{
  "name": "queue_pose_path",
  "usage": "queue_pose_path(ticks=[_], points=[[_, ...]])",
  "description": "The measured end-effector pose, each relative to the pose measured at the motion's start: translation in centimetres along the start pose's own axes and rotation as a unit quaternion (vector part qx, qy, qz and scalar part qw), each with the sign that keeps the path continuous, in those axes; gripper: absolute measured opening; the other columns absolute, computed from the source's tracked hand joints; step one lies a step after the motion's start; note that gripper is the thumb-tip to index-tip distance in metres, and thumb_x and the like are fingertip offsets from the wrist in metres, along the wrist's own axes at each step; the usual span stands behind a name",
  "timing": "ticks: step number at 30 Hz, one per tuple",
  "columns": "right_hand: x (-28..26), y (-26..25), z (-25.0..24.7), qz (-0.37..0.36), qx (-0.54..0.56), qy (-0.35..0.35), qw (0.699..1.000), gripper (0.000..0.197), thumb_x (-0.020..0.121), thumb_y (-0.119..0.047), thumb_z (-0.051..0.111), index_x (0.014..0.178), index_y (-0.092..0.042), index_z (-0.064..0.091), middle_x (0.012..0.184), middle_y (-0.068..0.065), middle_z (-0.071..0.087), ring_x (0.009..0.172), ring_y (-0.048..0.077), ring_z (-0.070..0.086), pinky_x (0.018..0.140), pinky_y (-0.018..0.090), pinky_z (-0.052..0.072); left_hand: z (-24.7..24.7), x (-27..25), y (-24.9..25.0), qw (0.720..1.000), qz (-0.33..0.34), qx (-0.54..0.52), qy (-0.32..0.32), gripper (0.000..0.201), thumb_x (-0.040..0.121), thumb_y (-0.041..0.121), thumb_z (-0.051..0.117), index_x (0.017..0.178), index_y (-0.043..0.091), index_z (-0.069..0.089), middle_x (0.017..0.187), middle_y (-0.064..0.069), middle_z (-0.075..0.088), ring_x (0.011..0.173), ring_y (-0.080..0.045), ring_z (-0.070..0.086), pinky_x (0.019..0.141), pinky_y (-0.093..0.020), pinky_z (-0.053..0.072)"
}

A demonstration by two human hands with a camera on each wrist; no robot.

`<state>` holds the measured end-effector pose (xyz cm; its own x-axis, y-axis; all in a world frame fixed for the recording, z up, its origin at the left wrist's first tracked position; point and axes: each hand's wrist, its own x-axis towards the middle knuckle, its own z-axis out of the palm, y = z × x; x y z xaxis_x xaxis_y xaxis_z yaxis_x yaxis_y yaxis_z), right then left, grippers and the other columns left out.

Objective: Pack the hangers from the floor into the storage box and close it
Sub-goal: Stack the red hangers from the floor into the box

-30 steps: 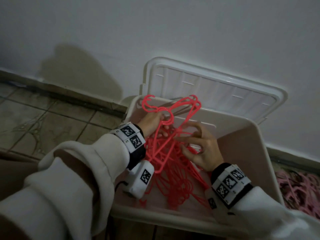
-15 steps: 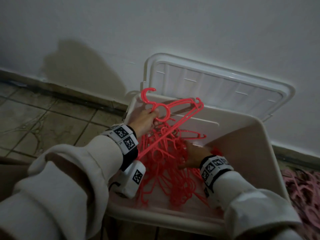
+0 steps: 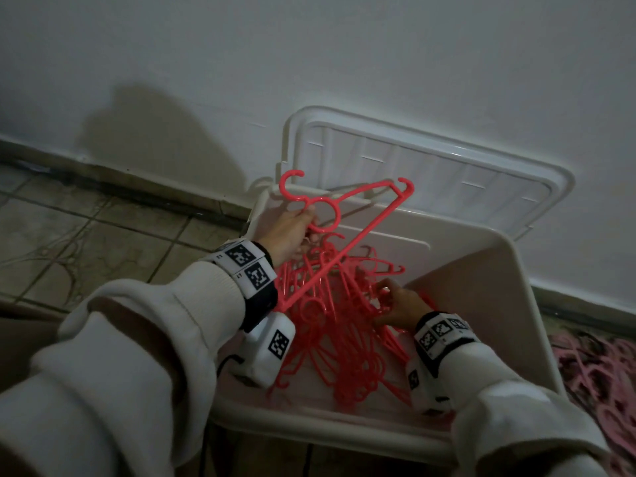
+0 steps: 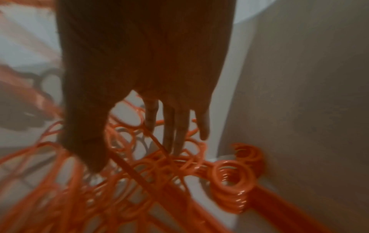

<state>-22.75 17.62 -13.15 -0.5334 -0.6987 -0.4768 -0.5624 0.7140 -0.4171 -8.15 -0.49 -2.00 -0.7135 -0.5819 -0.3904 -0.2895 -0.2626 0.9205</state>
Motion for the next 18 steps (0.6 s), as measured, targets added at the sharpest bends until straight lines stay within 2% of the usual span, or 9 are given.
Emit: queue_pose_path(ticks=[3, 7, 8, 10, 12, 14, 16, 18], points=[[-0.3, 1.3, -0.8, 0.035, -0.013, 0.023, 0.999, 0.059, 0.066, -0.033, 0.078, 0.116, -0.022, 0.048, 0.105, -0.006, 0.064, 0.099, 0.016, 0.06, 0.091, 0.029, 0.044, 0.1, -0.2, 0.3, 1.0, 0.007, 0.0, -0.012, 0.035, 0.101, 0.026, 0.032, 0.069, 0.014, 0.042, 0.051, -0.002, 0.041, 0.022, -0.001, 0.024, 0.032, -0.008, 0.015], [-0.8, 3.0, -1.9, 0.049, 0.079, 0.015, 0.996, 0.056, 0.07, -0.011, 0.077, 0.118, -0.012, 0.047, 0.103, 0.005, 0.056, 0.096, 0.018, 0.055, 0.082, 0.021, 0.042, 0.1, -0.5, 0.0, 0.999, 0.001, 0.025, -0.019, 0.035, 0.102, 0.024, 0.029, 0.069, 0.014, 0.04, 0.059, -0.006, 0.038, 0.022, 0.0, 0.025, 0.029, -0.008, 0.018], [-0.8, 3.5, -2.0, 0.043, 0.108, 0.016, 0.993, 0.054, 0.07, -0.005, 0.077, 0.115, -0.011, 0.047, 0.102, 0.006, 0.054, 0.093, 0.018, 0.054, 0.077, 0.017, 0.044, 0.2, -0.5, -0.1, 0.999, -0.001, 0.029, -0.022, 0.035, 0.102, 0.023, 0.029, 0.07, 0.015, 0.039, 0.059, -0.006, 0.037, 0.022, 0.0, 0.024, 0.029, -0.008, 0.018], [-1.0, 4.5, -2.0, 0.044, 0.181, 0.008, 0.983, 0.05, 0.07, 0.013, 0.07, 0.105, -0.01, 0.043, 0.091, 0.007, 0.055, 0.075, 0.011, 0.056, 0.06, 0.007, 0.046, 0.2, -0.6, -0.2, 0.999, -0.002, 0.037, -0.022, 0.034, 0.102, 0.023, 0.029, 0.07, 0.015, 0.039, 0.059, -0.006, 0.038, 0.023, -0.001, 0.024, 0.029, -0.008, 0.018], [-1.3, 5.2, -1.6, 0.072, 0.235, 0.003, 0.969, 0.047, 0.074, 0.024, 0.057, 0.101, -0.01, 0.038, 0.078, 0.004, 0.05, 0.051, -0.002, 0.056, 0.045, 0.008, 0.043, 0.2, -0.6, -0.2, 0.999, -0.002, 0.038, -0.022, 0.034, 0.102, 0.022, 0.029, 0.07, 0.014, 0.039, 0.059, -0.006, 0.038, 0.023, -0.001, 0.024, 0.029, -0.009, 0.018], [-1.7, 5.3, -1.2, 0.097, 0.283, 0.001, 0.954, 0.045, 0.077, 0.027, 0.047, 0.101, -0.01, 0.039, 0.072, 0.006, 0.045, 0.036, -0.004, 0.051, 0.036, 0.01, 0.04, 0.3, -0.5, -0.2, 0.999, 0.0, 0.046, -0.023, 0.035, 0.102, 0.022, 0.029, 0.07, 0.014, 0.04, 0.059, -0.006, 0.038, 0.023, -0.001, 0.024, 0.029, -0.008, 0.019], [-1.8, 5.8, -0.9, 0.107, 0.335, 0.0, 0.936, 0.052, 0.079, 0.028, 0.042, 0.113, -0.011, 0.04, 0.073, 0.01, 0.046, 0.034, 0.0, 0.052, 0.033, 0.015, 0.041, 0.4, -0.4, -0.3, 0.998, 0.002, 0.058, -0.023, 0.035, 0.102, 0.024, 0.029, 0.07, 0.015, 0.041, 0.058, -0.005, 0.039, 0.023, -0.001, 0.025, 0.029, -0.009, 0.019], [-1.8, 6.3, -0.8, 0.131, 0.378, 0.0, 0.917, 0.057, 0.08, 0.027, 0.036, 0.118, -0.015, 0.041, 0.075, 0.014, 0.052, 0.039, 0.007, 0.059, 0.036, 0.019, 0.046, 0.5, -0.2, -0.5, 0.998, 0.002, 0.064, -0.023, 0.035, 0.102, 0.025, 0.029, 0.07, 0.015, 0.041, 0.055, -0.003, 0.04, 0.024, -0.001, 0.025, 0.029, -0.01, 0.018]])
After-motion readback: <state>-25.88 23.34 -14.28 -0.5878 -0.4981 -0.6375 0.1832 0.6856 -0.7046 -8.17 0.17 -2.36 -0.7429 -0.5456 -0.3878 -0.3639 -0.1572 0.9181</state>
